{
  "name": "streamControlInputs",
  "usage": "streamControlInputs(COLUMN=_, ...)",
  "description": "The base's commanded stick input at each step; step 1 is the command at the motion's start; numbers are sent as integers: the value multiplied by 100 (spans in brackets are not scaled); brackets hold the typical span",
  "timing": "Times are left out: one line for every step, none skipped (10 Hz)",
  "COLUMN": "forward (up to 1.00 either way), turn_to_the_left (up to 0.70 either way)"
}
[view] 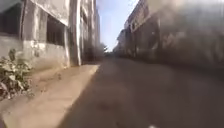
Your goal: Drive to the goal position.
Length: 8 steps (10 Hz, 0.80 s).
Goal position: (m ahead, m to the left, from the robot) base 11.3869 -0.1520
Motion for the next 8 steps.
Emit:
streamControlInputs(forward=100, turn_to_the_left=0)
streamControlInputs(forward=100, turn_to_the_left=0)
streamControlInputs(forward=100, turn_to_the_left=0)
streamControlInputs(forward=100, turn_to_the_left=0)
streamControlInputs(forward=100, turn_to_the_left=0)
streamControlInputs(forward=100, turn_to_the_left=0)
streamControlInputs(forward=100, turn_to_the_left=0)
streamControlInputs(forward=100, turn_to_the_left=0)
